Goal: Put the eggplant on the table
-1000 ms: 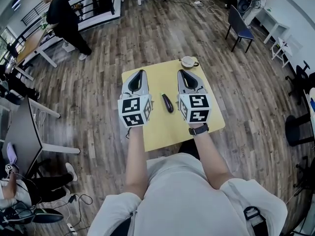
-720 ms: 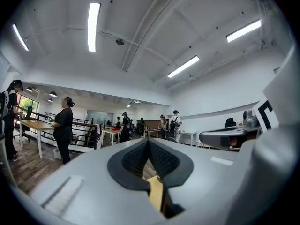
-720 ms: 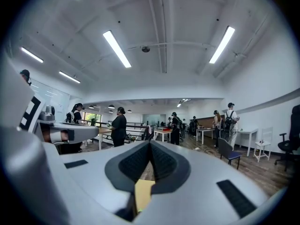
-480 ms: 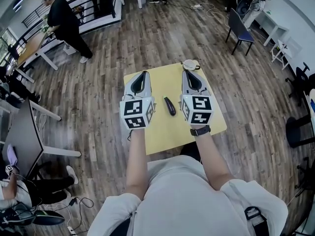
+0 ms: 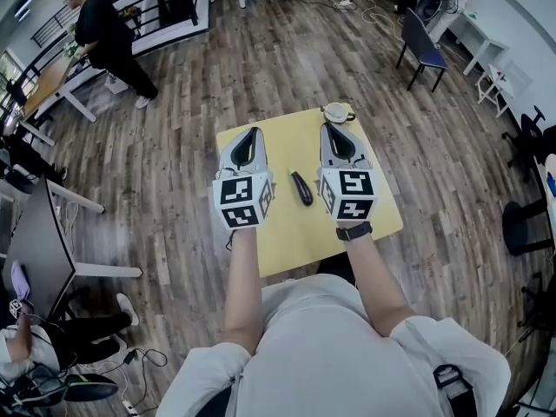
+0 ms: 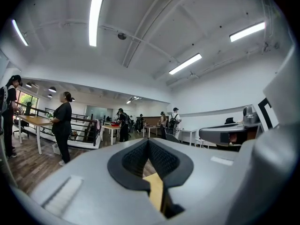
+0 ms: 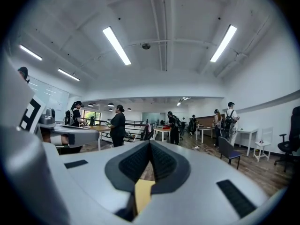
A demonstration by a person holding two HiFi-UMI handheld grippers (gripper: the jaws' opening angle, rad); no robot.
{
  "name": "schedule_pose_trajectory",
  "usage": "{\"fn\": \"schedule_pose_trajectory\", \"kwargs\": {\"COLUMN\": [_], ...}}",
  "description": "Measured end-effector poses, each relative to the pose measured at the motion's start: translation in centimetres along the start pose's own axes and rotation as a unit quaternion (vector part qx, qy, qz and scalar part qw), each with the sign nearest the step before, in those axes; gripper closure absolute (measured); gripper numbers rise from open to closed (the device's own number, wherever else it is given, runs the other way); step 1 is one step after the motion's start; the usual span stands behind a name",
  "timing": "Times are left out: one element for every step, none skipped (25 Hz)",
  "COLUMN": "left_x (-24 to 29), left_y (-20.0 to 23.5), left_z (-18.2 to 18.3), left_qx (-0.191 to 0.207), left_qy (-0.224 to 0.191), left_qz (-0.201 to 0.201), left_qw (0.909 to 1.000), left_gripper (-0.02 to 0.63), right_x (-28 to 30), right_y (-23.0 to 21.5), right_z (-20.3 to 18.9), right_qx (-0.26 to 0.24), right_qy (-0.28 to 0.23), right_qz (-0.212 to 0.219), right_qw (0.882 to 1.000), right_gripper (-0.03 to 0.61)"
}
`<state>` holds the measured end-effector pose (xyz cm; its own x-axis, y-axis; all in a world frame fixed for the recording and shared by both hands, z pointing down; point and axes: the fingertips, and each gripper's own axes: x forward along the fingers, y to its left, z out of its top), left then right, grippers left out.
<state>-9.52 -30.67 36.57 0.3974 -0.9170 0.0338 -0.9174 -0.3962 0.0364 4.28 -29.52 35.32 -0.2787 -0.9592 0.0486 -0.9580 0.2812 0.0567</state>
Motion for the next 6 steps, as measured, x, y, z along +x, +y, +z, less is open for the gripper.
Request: {"fn": "schedule_pose_trajectory", "kwargs": {"left_x": [0.3,0.8,1.2,1.8,2.3,2.9], "left_y": [0.2,0.3,0.5,0.6,0.7,0.9], "left_z": [-0.4,-0.9,-1.4,-2.0,-2.7,-3.5], "left_qx": [-0.004,-0.006,-0.008,-0.009,-0.009,-0.010], "left_qy": [0.005,0.012,0.019,0.029,0.039,0.050], "left_qz": [0.001,0.001,0.001,0.001,0.000,-0.001], "left_qw": [1.0000,0.9999,0.9998,0.9995,0.9992,0.9987], "left_gripper": [0.606,0.606,0.606,0.606,0.606,0.606], "right_x": [0.3,0.7,1.0,1.5,1.9,2.3], "right_y": [-0.1,-0.2,-0.4,-0.6,-0.8,-1.0], "right_z": [-0.3,-0.7,-1.2,-1.7,-2.3,-2.9], "right_qx": [-0.001,-0.001,-0.002,-0.002,-0.002,-0.002], "right_qy": [0.004,0.009,0.014,0.020,0.026,0.032], "right_qz": [0.001,0.001,0.001,0.000,-0.001,-0.002], "right_qw": [1.000,1.000,1.000,1.000,1.000,0.999], "right_gripper": [0.569,0.569,0.569,0.569,0.569,0.569]}}
